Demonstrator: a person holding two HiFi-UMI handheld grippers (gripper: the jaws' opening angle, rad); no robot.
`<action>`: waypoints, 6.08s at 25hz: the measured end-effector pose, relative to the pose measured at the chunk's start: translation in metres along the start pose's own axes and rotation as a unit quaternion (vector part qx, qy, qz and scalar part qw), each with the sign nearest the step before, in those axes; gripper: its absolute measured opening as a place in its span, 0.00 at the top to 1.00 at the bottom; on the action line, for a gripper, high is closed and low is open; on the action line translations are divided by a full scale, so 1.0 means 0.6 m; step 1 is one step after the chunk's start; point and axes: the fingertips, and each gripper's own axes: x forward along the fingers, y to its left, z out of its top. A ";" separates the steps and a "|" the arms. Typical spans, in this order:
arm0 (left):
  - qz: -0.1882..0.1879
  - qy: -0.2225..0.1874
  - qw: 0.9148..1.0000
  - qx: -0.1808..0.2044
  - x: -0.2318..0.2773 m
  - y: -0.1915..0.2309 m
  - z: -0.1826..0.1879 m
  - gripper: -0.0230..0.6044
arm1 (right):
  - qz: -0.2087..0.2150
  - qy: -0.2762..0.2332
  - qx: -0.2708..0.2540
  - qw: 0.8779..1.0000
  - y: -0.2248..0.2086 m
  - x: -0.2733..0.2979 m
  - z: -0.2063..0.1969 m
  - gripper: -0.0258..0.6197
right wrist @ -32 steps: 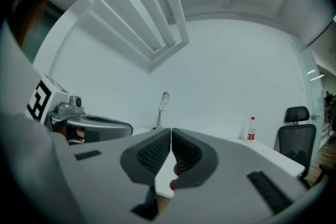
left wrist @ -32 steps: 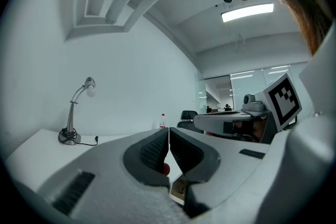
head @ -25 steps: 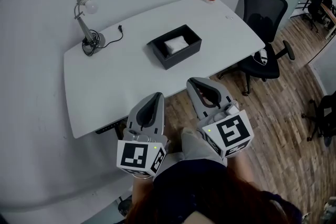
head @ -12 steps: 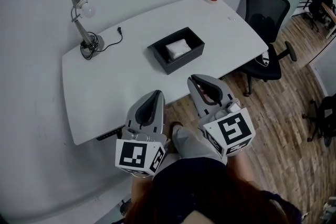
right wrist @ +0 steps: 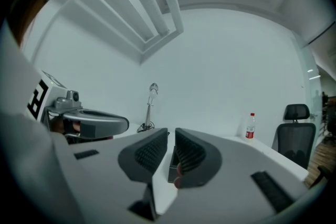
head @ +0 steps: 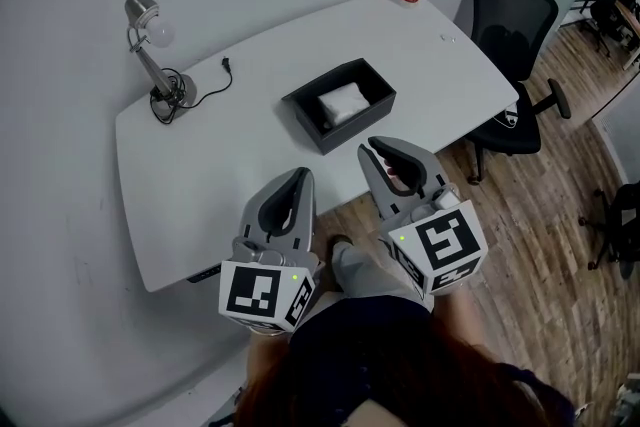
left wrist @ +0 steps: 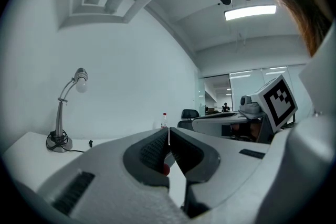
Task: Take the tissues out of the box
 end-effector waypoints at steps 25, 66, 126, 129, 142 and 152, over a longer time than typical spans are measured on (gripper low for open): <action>-0.010 0.016 1.000 -0.010 0.126 0.080 -0.012 0.92 | 0.005 0.083 -0.012 0.996 -0.079 0.147 -0.064 0.68; -0.014 0.059 0.996 -0.062 0.266 0.166 -0.080 0.92 | 0.061 0.365 -0.024 0.929 -0.128 0.301 -0.273 0.50; 0.020 0.041 0.998 -0.040 0.197 0.155 -0.054 0.92 | 0.021 0.327 -0.077 0.942 -0.141 0.278 -0.232 0.62; 0.020 0.037 0.998 -0.037 0.187 0.147 -0.049 0.92 | 0.015 0.303 -0.078 0.950 -0.140 0.272 -0.215 0.62; 0.026 0.022 0.999 -0.021 0.131 0.114 -0.025 0.92 | -0.011 0.209 -0.105 0.972 -0.121 0.228 -0.151 0.62; 0.035 0.015 0.999 -0.018 0.072 0.087 -0.018 0.92 | -0.025 0.158 -0.132 0.978 -0.088 0.180 -0.113 0.62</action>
